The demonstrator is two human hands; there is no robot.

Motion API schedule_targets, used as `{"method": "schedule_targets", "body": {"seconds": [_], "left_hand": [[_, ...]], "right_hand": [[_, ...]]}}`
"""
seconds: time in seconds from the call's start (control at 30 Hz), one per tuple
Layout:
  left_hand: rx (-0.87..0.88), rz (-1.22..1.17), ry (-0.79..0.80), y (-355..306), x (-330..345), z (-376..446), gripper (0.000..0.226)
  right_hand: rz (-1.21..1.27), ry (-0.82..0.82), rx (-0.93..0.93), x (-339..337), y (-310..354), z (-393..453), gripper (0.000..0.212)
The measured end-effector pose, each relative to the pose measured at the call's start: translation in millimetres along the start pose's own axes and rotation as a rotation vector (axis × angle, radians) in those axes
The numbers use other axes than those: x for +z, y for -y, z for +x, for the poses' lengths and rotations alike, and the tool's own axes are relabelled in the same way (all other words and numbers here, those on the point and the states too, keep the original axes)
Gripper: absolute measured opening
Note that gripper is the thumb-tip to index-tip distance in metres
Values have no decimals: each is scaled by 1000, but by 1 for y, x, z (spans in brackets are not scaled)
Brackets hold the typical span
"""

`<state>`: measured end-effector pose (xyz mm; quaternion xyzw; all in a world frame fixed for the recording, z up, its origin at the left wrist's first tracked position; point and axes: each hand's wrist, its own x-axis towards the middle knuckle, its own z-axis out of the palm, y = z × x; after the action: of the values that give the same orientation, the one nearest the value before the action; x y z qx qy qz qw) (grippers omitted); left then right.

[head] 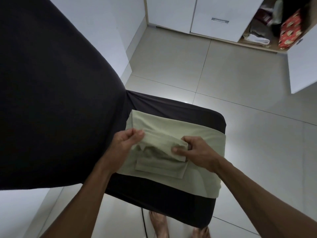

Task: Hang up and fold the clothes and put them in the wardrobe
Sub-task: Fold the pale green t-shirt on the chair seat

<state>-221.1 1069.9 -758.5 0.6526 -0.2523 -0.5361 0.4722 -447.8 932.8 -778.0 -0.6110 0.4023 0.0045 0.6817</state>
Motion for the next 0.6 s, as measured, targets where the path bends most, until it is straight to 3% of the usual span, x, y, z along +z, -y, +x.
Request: {"method": "schedule_targets", "body": {"seconds": [0.1,0.17,0.27,0.33,0.47,0.6], "left_hand": [[-130,307,100,4,16,19,47],[-83,492,29,13,19,24,39],[-22,227,-123,18,23,24,23],[-9,199,-193,19,23,28,33],[-5,570,-282,35,24,41,39],[-26,733,-346,41,30,46,39]], "right_hand": [[145,-50,102,-5,-1,5,30],[129,-99,139,-5,-5,6,32],[205,-221,132,-5,-7,8,28],[213,-341,115,-6,-6,15,25],[-39,-525,148,-5,-13,33,31],[-265,-627,105,-2,-17,43,30]]}}
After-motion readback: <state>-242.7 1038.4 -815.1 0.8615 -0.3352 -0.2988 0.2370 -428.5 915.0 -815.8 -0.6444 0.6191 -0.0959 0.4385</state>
